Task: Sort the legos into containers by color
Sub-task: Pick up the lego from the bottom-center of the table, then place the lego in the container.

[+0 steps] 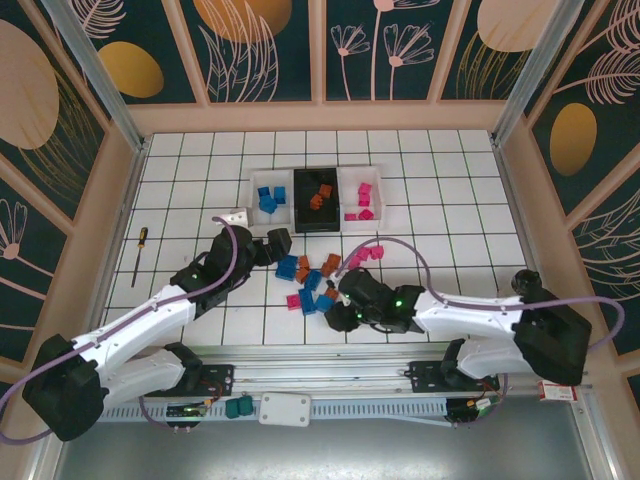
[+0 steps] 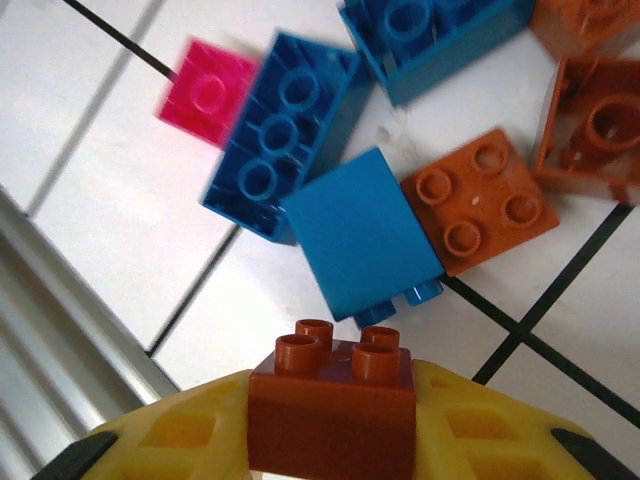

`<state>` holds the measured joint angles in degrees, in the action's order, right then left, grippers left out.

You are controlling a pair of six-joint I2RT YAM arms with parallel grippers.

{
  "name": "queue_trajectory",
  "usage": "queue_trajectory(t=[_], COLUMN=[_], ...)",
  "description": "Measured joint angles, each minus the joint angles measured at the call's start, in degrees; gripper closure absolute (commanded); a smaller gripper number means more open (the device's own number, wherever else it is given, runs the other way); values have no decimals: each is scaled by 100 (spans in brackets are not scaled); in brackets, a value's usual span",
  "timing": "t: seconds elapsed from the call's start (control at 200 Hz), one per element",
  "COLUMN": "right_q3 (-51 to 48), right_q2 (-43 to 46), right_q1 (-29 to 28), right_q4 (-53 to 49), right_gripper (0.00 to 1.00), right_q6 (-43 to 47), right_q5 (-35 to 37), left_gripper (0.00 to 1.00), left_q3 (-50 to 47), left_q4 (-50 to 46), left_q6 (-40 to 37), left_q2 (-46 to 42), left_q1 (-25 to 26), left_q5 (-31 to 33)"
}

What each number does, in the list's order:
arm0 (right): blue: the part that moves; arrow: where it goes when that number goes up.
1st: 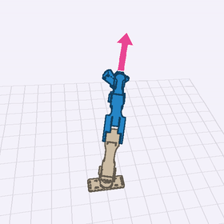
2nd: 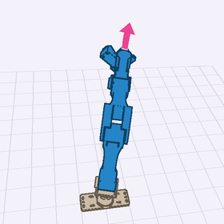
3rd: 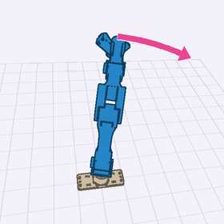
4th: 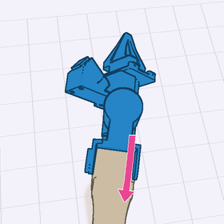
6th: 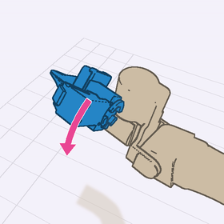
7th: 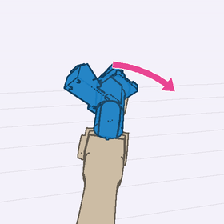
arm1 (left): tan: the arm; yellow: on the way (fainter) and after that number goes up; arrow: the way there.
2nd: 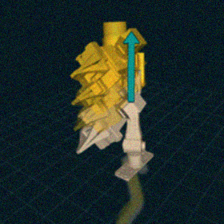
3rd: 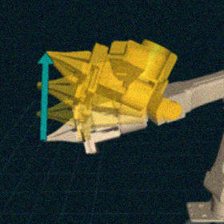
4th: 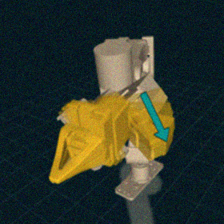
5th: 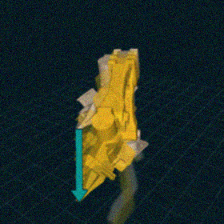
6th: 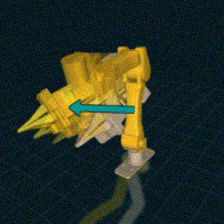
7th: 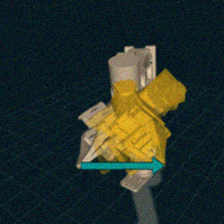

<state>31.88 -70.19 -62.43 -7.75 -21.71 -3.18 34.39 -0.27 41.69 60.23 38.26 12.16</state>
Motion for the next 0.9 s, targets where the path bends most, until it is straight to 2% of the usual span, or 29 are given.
queue_trajectory(t=[0.11, 0.24, 0.385, 0.611, 0.731, 0.831, 0.901], right_q3=[225, 909, 2273, 4251, 5003, 5412, 5541], right_q2=[280, 31, -1266, -3515, -4369, -4767, -4841], right_q1=[529, 1325, 1956, 2592, 2712, 2721, 2721], right_q4=[-42, 160, 632, 857, 688, 551, 468], right_gripper=[71, 71, 71, 72, 64, 49, 42], right_q6=[192, 490, 748, 791, 787, 745, 741], right_q5=[-140, -317, -459, -433, -367, -330, -337], left_gripper=[1, 1, 1, 1, 1, 1, 1], left_q3=[-136, -280, -363, -555, -592, -601, -601], left_q4=[-9, -140, -225, -345, -428, -452, -450], left_q6=[44, 116, 199, 299, 306, 304, 302], left_q2=[-68, -195, -328, -529, -538, -531, -492], left_q1=[0, 0, 0, 0, 0, 0, 0], left_q5=[59, 146, 186, 177, 136, 83, 35])
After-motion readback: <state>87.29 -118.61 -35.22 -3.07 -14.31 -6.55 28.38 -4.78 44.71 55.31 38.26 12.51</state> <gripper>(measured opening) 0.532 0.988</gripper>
